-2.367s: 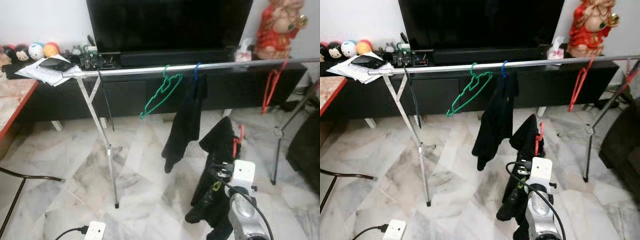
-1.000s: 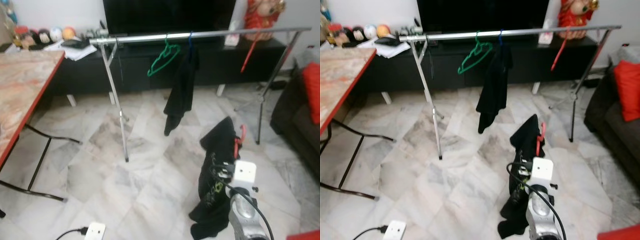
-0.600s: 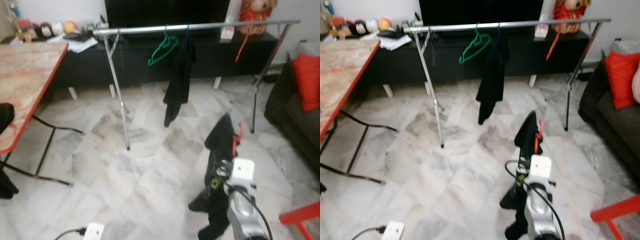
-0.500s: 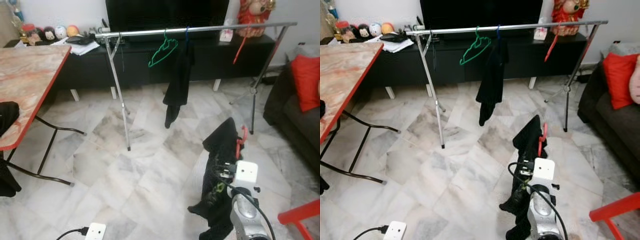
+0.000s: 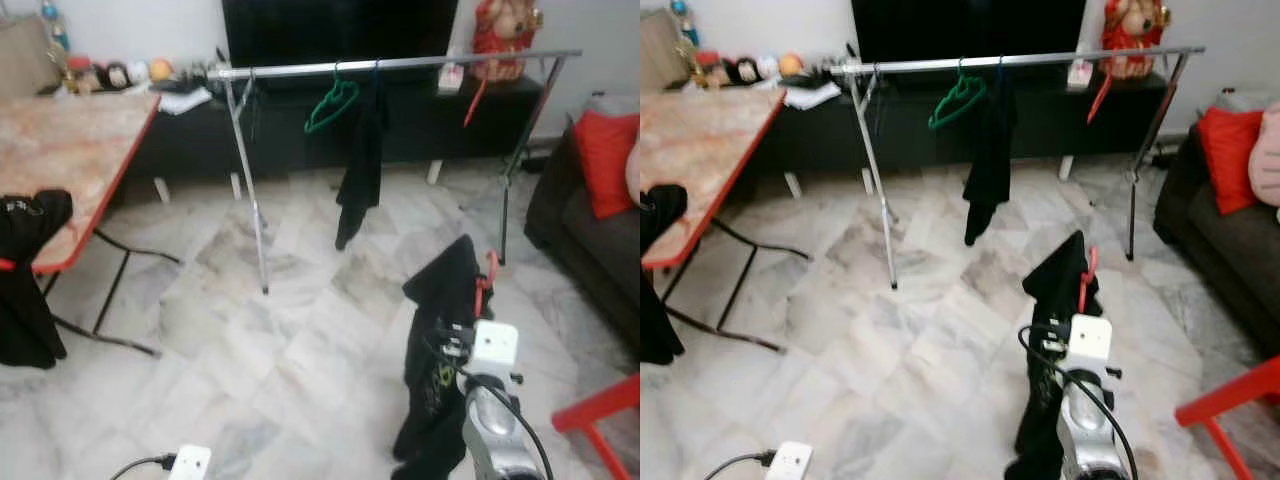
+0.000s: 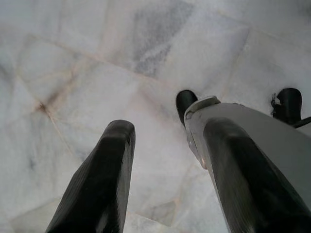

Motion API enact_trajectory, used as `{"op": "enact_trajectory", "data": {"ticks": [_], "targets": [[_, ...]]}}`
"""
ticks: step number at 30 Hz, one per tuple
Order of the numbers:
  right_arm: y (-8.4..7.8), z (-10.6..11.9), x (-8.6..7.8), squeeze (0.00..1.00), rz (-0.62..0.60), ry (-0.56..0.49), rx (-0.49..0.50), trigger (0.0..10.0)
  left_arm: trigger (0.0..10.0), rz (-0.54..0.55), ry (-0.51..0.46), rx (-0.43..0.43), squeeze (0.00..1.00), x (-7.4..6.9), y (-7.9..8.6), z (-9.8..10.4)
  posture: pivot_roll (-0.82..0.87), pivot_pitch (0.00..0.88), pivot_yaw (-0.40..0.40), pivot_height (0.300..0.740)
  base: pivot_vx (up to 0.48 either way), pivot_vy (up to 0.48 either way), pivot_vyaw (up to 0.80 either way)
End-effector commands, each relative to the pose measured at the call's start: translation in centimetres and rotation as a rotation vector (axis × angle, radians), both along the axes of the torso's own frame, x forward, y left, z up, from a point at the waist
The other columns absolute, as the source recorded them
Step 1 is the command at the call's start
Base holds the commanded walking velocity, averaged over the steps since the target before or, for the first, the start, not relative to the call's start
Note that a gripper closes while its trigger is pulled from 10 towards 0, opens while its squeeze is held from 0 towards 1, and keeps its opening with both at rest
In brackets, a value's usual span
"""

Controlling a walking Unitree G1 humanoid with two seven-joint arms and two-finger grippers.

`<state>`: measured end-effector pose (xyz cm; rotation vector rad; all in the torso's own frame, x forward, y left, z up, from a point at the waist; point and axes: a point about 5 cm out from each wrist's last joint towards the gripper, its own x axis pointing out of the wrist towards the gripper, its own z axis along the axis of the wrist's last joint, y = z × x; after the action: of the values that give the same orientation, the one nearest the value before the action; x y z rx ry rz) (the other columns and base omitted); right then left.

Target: Hang hanger

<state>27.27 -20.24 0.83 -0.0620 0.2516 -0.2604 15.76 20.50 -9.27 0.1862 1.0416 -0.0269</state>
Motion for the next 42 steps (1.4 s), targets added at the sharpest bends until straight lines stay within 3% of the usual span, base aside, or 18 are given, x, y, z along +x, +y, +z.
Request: {"op": "enact_trajectory", "data": {"ticks": [1,6,9,13,14,16,17,20,21,26,31,32,33,36,39,42], "targets": [[0.2,0.9,0.8,0.0,0.012,-0.041,-0.008,10.0,10.0,-0.012,0.02,0.004,0.0,-0.4,-0.1,-0.2,-0.09,0.0,-0.03,0.74,0.0,0.0,0.0],[0.5,0.6,0.9,0.0,0.061,-0.003,-0.025,10.0,10.0,-0.039,0.011,0.021,0.0,-0.3,0.1,-0.1,-0.09,0.0,-0.031,0.74,0.0,0.0,0.0],[0.6,0.4,0.9,0.0,0.101,0.026,-0.036,10.0,10.0,-0.083,-0.033,0.044,0.0,0.6,0.3,0.4,-0.09,0.0,-0.031,0.74,0.0,0.0,0.0],[-0.4,0.1,1.0,0.0,0.143,0.097,-0.088,10.0,10.0,-0.109,-0.162,0.058,0.0,3.7,0.4,2.0,-0.09,0.0,-0.032,0.74,0.0,0.0,0.0],[-0.4,0.1,1.0,0.0,0.143,0.097,-0.088,10.0,10.0,-0.109,-0.162,0.058,0.0,3.7,0.4,2.0,-0.09,0.0,-0.032,0.74,0.0,0.0,0.0],[-1.4,0.4,1.3,0.0,0.152,0.114,-0.094,10.0,10.0,-0.157,-0.253,0.074,0.0,6.0,0.3,3.4,-0.09,0.0,-0.032,0.74,0.0,0.0,0.0],[-1.5,0.4,1.4,0.0,0.154,0.118,-0.096,10.0,10.0,-0.162,-0.263,0.075,0.0,6.2,0.2,3.6,-0.09,0.0,-0.032,0.74,0.0,0.0,0.0],[-2.5,0.9,2.0,0.0,0.209,0.175,-0.167,10.0,10.0,-0.231,-0.375,0.084,0.0,8.9,-0.2,5.5,-0.09,0.0,-0.029,0.74,0.0,0.0,0.0],[-2.5,1.5,2.6,0.0,0.261,0.166,-0.165,10.0,10.0,-0.261,-0.422,0.074,0.0,10.0,-0.5,6.5,-0.09,0.0,-0.026,0.74,0.0,0.0,0.0],[-1.9,3.1,3.7,0.0,0.491,0.157,-0.229,10.0,10.0,-0.36,-0.534,0.026,0.0,12.5,-2.0,8.8,-0.1,0.0,-0.025,0.74,0.0,0.0,0.0],[-1.4,4.6,4.4,0.0,0.766,0.204,-0.293,10.0,10.0,-0.539,-0.7,-0.01,0.0,14.9,-3.7,12.6,-0.09,0.0,-0.029,0.74,0.0,0.0,0.0],[-1.4,4.6,4.4,0.0,0.766,0.204,-0.293,10.0,10.0,-0.539,-0.7,-0.01,0.0,14.9,-3.7,12.6,-0.09,0.0,-0.029,0.74,0.0,0.0,0.0],[-1.2,5.1,4.5,0.0,0.857,0.212,-0.289,10.0,10.0,-0.631,-0.732,0.014,0.0,15.2,-4.0,13.4,-0.09,0.0,-0.028,0.74,0.0,0.0,0.0],[-1.0,5.6,4.3,0.0,0.987,0.232,-0.31,10.0,10.0,-0.757,-0.753,-0.003,0.0,15.1,-4.7,14.3,-0.1,0.0,-0.025,0.74,0.0,0.0,0.0],[-0.6,5.7,3.4,0.0,1.147,0.268,-0.297,10.0,10.0,-0.934,-0.738,-0.116,0.0,14.4,-5.9,15.7,-0.1,0.0,-0.029,0.74,0.0,0.0,0.0],[-0.6,5.8,3.0,0.0,1.205,0.278,-0.282,10.0,10.0,-1.01,-0.716,-0.175,0.0,14.0,-6.5,16.4,-0.09,0.0,-0.035,0.74,0.0,0.0,0.0]]}}
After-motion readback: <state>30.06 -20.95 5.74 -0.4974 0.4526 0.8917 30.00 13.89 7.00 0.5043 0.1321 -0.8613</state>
